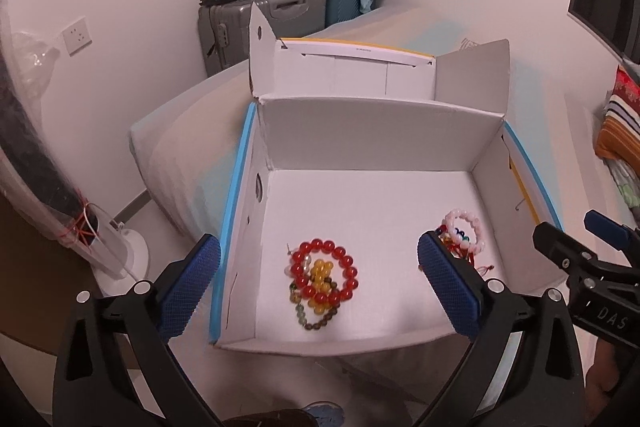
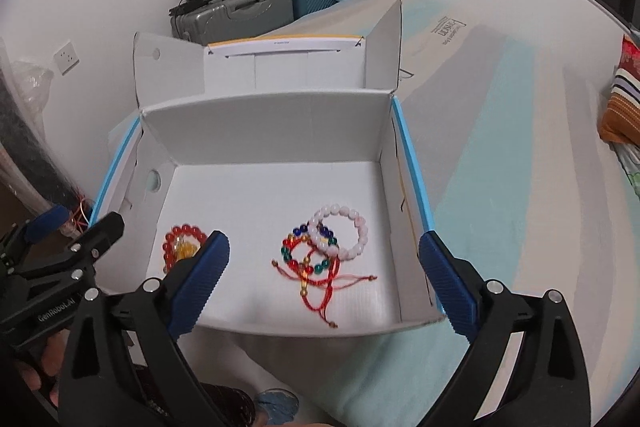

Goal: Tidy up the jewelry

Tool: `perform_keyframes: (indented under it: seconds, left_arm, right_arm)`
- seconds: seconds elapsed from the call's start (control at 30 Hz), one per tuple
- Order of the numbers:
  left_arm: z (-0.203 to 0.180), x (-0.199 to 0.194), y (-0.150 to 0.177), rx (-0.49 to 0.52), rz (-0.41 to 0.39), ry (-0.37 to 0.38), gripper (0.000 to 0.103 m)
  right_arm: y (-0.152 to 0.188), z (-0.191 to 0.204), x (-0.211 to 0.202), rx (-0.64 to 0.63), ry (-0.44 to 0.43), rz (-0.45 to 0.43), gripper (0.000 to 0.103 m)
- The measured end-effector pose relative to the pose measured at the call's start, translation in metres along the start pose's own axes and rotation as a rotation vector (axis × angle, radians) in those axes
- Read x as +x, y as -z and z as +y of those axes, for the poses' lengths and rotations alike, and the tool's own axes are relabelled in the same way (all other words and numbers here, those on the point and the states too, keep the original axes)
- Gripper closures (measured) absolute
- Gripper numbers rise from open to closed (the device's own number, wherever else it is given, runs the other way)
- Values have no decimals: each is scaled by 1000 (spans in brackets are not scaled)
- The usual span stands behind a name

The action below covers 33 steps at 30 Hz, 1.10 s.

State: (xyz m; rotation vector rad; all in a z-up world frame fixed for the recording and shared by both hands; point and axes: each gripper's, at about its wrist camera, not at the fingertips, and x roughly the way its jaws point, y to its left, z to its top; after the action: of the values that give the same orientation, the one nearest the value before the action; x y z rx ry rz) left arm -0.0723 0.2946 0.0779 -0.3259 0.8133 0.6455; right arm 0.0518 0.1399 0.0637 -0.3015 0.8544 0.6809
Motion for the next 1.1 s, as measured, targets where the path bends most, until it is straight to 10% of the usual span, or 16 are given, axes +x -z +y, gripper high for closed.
perform_keyframes:
  seconds: [1.1]
  left_arm:
    - [-14, -36, 51, 64, -46, 25, 6]
  right_arm:
    - [55, 10, -46, -3, 37, -46, 11]
